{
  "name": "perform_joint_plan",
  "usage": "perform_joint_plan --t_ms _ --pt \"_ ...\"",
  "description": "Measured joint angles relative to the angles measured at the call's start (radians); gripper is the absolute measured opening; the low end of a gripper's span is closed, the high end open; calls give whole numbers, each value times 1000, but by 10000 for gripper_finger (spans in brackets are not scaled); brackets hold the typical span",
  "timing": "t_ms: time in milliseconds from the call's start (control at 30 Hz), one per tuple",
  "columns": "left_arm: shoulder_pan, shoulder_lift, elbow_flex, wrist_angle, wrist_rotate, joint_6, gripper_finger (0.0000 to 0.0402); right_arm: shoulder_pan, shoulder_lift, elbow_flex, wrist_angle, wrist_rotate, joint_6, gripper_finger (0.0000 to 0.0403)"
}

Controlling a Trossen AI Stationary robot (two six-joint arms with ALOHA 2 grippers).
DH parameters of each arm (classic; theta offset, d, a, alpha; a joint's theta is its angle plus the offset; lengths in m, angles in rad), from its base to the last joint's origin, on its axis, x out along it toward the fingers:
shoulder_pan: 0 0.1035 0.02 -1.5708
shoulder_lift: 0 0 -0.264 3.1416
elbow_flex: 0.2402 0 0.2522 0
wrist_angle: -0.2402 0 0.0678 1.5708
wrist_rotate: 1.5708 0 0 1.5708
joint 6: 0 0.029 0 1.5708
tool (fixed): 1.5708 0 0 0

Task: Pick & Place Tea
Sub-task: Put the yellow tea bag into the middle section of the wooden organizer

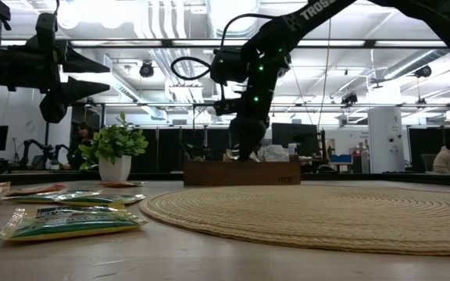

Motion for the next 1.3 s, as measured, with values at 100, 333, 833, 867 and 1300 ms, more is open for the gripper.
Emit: perform_joint_plan --t_ms 100,333,833,867,1300 --pt "0 0 0 0 0 0 174 0 -17 0 -23 -56 -3 190" --pt "0 0 0 0 0 0 174 0 -54 5 -20 -151 -43 208" --pt "0 0 0 0 0 0 174 -28 -73 1 -23 -70 -135 195" --pt "0 0 0 0 0 0 174 -30 -71 -3 -23 -73 -138 196" --pt "0 0 0 0 0 0 174 -31 -72 -114 63 -75 -142 194"
